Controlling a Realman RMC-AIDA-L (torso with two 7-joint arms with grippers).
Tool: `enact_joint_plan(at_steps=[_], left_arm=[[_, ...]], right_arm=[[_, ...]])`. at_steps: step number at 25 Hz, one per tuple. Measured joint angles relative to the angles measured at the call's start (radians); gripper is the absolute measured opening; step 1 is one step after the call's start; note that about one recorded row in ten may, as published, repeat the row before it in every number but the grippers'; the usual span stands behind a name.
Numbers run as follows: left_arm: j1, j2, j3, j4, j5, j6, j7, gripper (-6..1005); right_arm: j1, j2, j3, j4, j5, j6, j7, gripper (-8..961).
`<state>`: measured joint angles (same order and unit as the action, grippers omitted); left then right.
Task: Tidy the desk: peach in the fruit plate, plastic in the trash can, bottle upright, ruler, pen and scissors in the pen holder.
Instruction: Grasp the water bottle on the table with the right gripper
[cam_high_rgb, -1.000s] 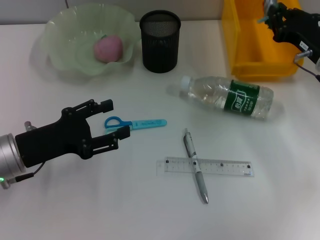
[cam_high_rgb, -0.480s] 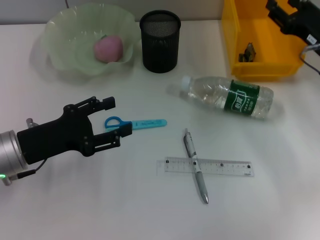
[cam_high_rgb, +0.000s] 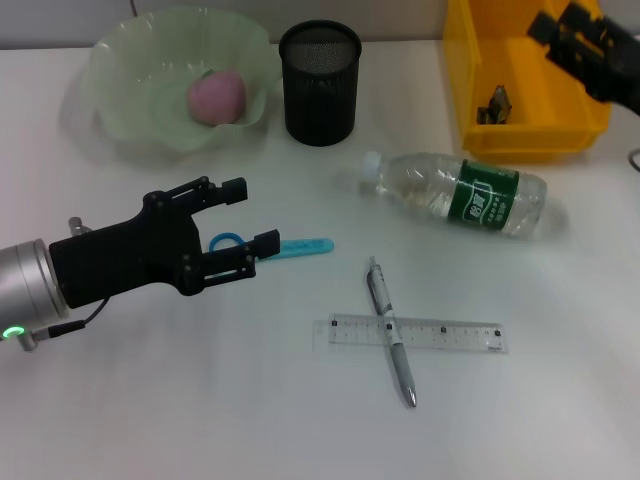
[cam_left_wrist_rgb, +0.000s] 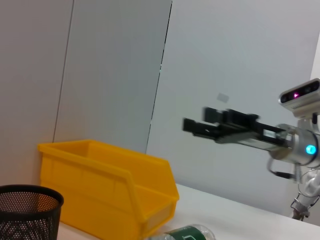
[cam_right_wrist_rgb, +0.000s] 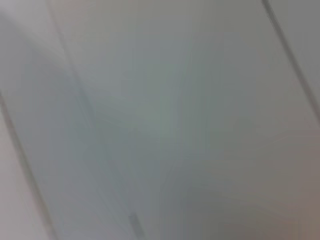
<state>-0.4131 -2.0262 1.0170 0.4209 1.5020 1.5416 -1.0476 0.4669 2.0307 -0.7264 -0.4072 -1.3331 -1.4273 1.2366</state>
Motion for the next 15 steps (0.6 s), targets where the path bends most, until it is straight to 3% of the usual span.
enact_joint_plan(at_steps=[2,7,9,15], left_arm=[[-0.003,0.000,0.000,0.001,0.000,-0.001,-0.004,788],[-0.027,0.003,0.001,0.003,0.001,-0.007,-0.022,788],[-0.035,0.003,0.002,0.004,0.001,-0.008,-0.027,787],[-0.042,0.003,0.006,0.003,0.001,-0.009,-0.029,787]], right_arm=[[-0.028,-0.018,0.004,-0.057,-0.124,-0.097,0.085,726],[-0.044,-0.027,0.009,-0.121,-0.298,-0.150,0.088,776],[-0.039,-0.024,0.005,-0.147,-0.461,-0.152,0.037,786],[-0.045,-0.016,0.008,-0.154,-0.529,-0.148,-0.060,785]])
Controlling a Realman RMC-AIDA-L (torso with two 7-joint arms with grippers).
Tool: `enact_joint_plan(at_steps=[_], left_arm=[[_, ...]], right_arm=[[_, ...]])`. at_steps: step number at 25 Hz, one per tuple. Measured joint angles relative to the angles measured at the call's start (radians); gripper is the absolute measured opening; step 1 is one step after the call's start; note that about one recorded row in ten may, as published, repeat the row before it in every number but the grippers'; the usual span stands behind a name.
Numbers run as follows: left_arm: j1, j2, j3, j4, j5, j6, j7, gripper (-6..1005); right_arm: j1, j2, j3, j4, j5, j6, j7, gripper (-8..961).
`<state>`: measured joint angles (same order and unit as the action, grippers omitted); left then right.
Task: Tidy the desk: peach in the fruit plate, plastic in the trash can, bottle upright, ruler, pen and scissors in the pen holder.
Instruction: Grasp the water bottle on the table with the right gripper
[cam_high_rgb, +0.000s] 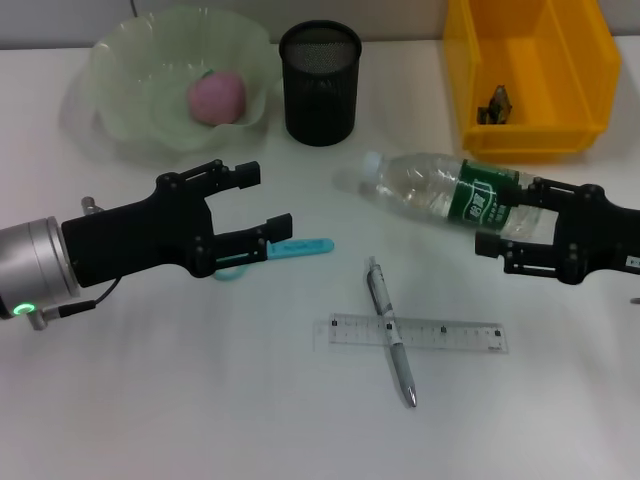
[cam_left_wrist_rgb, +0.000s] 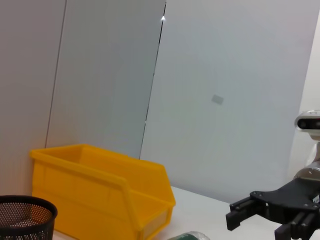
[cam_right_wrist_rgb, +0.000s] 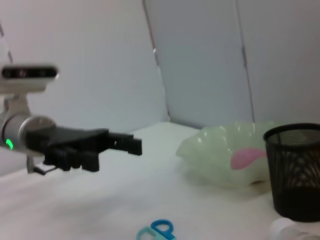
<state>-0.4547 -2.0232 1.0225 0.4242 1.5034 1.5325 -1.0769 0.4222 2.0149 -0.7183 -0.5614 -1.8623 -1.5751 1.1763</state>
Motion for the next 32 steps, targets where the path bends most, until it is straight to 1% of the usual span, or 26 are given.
enact_joint_plan(at_steps=[3,6,7,9,10,11,12,13,14,16,17,18,19,21,22,23,26,27,28,32], left_arm=[[0.001,0.000,0.003,0.000,0.000,0.000,0.000,786],[0.003,0.001,0.003,0.000,0.000,0.000,0.000,786],[0.008,0.001,0.005,-0.003,0.002,0.001,0.006,786],[0.019,0.000,0.014,-0.006,0.003,0.002,0.011,786],[0.027,-0.001,0.016,-0.006,0.003,0.002,0.015,785],[0.027,-0.001,0.016,-0.006,0.003,0.002,0.015,785],[0.038,-0.004,0.016,-0.007,0.003,0.003,0.026,785],[0.038,-0.004,0.016,-0.007,0.003,0.003,0.026,785],[0.043,-0.006,0.016,-0.007,0.003,0.003,0.032,785],[0.055,-0.010,0.017,-0.008,0.003,0.002,0.041,785],[0.065,-0.012,0.018,-0.008,0.003,0.001,0.043,785],[0.069,-0.013,0.018,-0.008,0.003,0.001,0.045,784],[0.069,-0.013,0.018,-0.008,0.003,0.001,0.045,784],[0.079,-0.017,0.018,-0.008,0.003,0.001,0.052,784],[0.083,-0.020,0.019,-0.010,0.003,0.001,0.060,784],[0.086,-0.021,0.019,-0.011,0.003,0.001,0.064,784],[0.090,-0.024,0.019,-0.021,0.003,0.000,0.081,783],[0.091,-0.025,0.019,-0.024,0.003,0.000,0.084,783],[0.091,-0.025,0.019,-0.024,0.003,0.000,0.084,783],[0.093,-0.026,0.019,-0.033,0.003,0.000,0.092,783]], right_arm=[[-0.004,0.001,0.000,-0.025,-0.003,-0.007,-0.003,785],[-0.006,0.000,-0.001,-0.102,-0.015,-0.010,0.055,785],[0.007,-0.002,-0.006,-0.184,-0.053,-0.017,0.151,785],[0.035,-0.009,-0.008,-0.257,-0.115,-0.027,0.269,785],[0.063,-0.015,-0.008,-0.303,-0.164,-0.036,0.354,785],[0.063,-0.015,-0.008,-0.303,-0.164,-0.036,0.354,785],[0.113,-0.027,-0.009,-0.348,-0.239,-0.056,0.465,785],[0.113,-0.027,-0.009,-0.348,-0.239,-0.056,0.465,785],[0.138,-0.035,-0.009,-0.364,-0.277,-0.065,0.515,786],[0.207,-0.055,-0.009,-0.380,-0.364,-0.077,0.619,786],[0.268,-0.070,-0.009,-0.381,-0.449,-0.084,0.693,786],[0.268,-0.070,-0.009,-0.381,-0.449,-0.084,0.693,786],[0.298,-0.075,-0.009,-0.379,-0.491,-0.087,0.722,786],[0.352,-0.078,-0.020,-0.377,-0.571,-0.086,0.765,786],[0.389,-0.073,-0.045,-0.377,-0.632,-0.078,0.790,786],[0.389,-0.073,-0.045,-0.377,-0.632,-0.078,0.790,786],[0.430,-0.058,-0.118,-0.377,-0.698,-0.048,0.822,786],[0.439,-0.042,-0.169,-0.377,-0.725,-0.015,0.833,786],[0.439,-0.042,-0.169,-0.377,-0.725,-0.015,0.833,786],[0.439,-0.001,-0.247,-0.377,-0.769,0.065,0.834,786]])
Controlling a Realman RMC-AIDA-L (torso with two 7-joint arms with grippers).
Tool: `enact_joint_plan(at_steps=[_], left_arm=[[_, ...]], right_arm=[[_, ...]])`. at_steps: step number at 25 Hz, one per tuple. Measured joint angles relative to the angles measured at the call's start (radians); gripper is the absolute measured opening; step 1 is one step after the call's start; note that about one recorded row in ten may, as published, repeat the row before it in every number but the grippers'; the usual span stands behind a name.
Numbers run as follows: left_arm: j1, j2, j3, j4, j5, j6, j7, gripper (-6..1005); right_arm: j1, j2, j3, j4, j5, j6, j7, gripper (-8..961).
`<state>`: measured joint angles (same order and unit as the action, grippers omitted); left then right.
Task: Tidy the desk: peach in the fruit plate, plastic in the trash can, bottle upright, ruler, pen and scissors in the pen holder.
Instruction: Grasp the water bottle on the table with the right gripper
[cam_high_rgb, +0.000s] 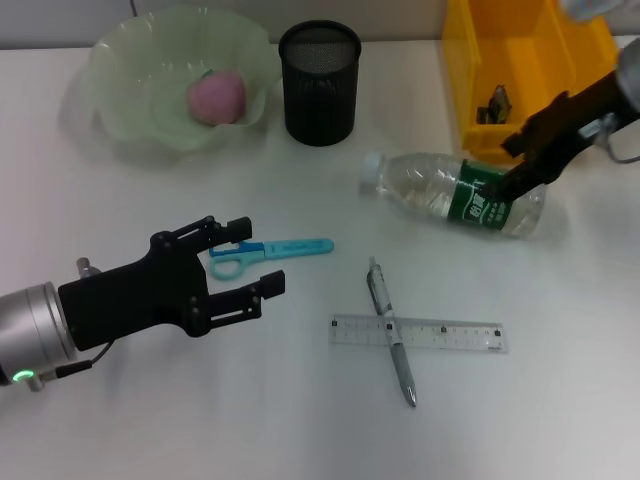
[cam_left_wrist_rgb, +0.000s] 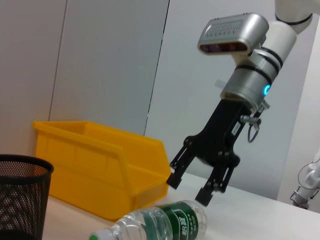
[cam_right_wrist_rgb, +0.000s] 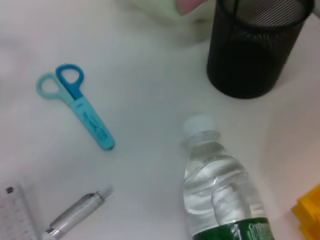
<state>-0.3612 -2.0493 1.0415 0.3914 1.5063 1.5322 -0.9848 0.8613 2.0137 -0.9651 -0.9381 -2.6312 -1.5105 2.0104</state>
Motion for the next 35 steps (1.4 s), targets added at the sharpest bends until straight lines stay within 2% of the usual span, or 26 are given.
enact_joint_plan(at_steps=[5,10,18,35], left_arm=[[0.000,-0.001,0.000,0.000,0.000,0.000,0.000,782],[-0.002,-0.002,0.000,0.000,0.000,0.002,0.000,781],[-0.002,-0.001,-0.005,0.000,0.000,0.007,0.000,780],[-0.005,0.004,-0.009,0.001,0.000,0.011,-0.006,778]], right_arm=[[-0.019,0.037,-0.105,0.009,-0.020,0.123,-0.017,786],[-0.024,0.048,-0.190,0.061,-0.039,0.233,-0.018,787],[0.003,0.060,-0.236,0.147,-0.041,0.301,-0.031,787],[0.022,0.063,-0.244,0.192,-0.037,0.327,-0.041,788]])
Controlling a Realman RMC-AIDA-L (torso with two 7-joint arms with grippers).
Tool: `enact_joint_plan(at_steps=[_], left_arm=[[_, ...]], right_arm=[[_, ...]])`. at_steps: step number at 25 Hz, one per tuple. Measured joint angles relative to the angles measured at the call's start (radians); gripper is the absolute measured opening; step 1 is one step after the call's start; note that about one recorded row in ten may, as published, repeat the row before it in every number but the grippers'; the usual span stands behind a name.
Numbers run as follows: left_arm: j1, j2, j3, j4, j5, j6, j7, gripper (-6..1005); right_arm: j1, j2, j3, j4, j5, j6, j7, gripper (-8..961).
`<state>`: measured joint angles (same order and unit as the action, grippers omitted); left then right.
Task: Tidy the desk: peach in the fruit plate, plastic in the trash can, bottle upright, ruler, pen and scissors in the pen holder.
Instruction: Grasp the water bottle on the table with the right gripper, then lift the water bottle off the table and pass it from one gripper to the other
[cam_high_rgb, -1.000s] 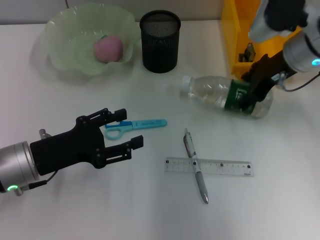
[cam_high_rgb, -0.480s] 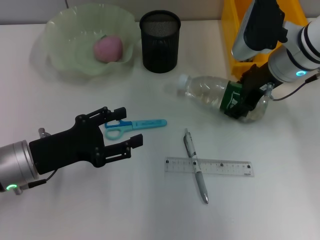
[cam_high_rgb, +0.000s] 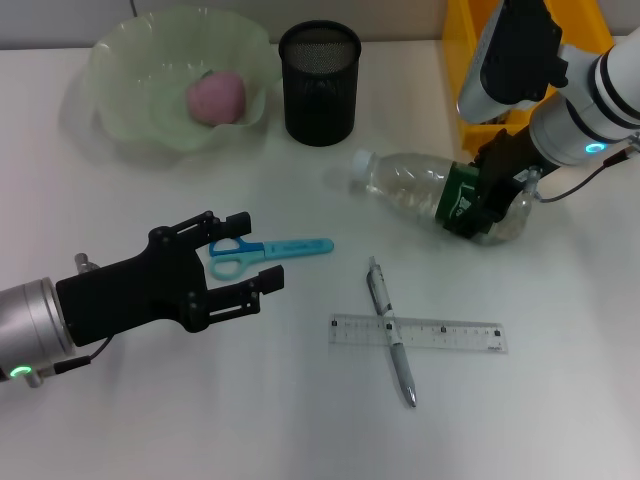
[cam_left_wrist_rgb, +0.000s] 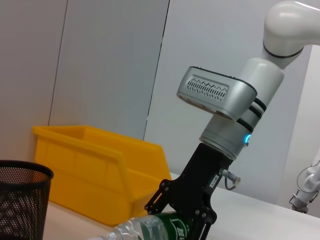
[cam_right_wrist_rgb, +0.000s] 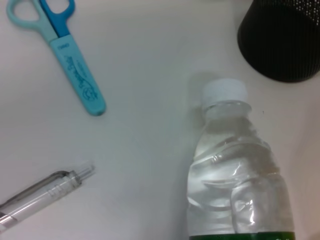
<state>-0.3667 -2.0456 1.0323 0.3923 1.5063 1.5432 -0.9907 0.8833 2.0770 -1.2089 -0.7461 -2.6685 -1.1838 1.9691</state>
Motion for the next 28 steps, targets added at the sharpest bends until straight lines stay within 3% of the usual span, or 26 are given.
enact_joint_plan(at_steps=[16,23,28], left_arm=[[-0.002,0.001,0.000,0.003,0.000,0.000,-0.003,776],[0.000,0.001,-0.002,0.006,0.000,0.003,-0.003,775],[-0.001,0.001,-0.002,0.006,0.000,0.005,-0.003,774]], right_arm=[[-0.022,0.002,0.012,-0.023,0.026,-0.011,0.000,787],[-0.091,0.000,0.012,-0.153,0.116,-0.067,-0.001,783],[-0.115,-0.002,0.015,-0.176,0.149,-0.083,-0.003,774]])
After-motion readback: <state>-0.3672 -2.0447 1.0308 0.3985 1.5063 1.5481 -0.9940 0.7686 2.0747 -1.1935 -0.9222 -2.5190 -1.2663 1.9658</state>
